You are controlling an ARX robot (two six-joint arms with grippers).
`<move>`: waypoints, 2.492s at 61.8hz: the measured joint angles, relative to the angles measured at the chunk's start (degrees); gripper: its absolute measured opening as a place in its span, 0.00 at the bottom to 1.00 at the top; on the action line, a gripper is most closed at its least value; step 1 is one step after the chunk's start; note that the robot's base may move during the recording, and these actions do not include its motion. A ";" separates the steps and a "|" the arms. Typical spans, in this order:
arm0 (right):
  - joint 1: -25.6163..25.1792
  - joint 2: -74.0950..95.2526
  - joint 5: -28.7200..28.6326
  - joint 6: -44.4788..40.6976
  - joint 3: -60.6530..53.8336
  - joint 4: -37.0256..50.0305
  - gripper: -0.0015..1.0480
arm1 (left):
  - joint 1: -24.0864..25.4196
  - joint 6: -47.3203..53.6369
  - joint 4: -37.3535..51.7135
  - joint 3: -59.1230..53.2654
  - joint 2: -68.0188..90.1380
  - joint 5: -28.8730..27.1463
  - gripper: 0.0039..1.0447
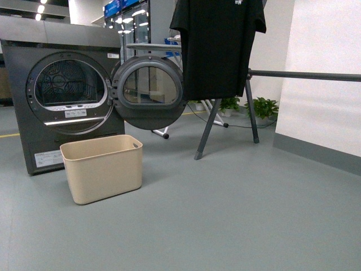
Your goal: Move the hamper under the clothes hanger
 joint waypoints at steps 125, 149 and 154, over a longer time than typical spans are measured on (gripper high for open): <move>0.00 0.00 0.20 0.00 -0.02 -0.07 0.92 | 0.00 0.00 0.00 0.00 0.00 0.04 0.94; 0.00 0.00 0.04 0.00 -0.02 -0.07 0.92 | 0.00 0.00 0.00 0.00 -0.02 0.13 0.94; 0.00 0.00 -0.17 -0.02 -0.02 -0.04 0.92 | 0.00 -0.02 -0.04 0.00 -0.02 -0.04 0.94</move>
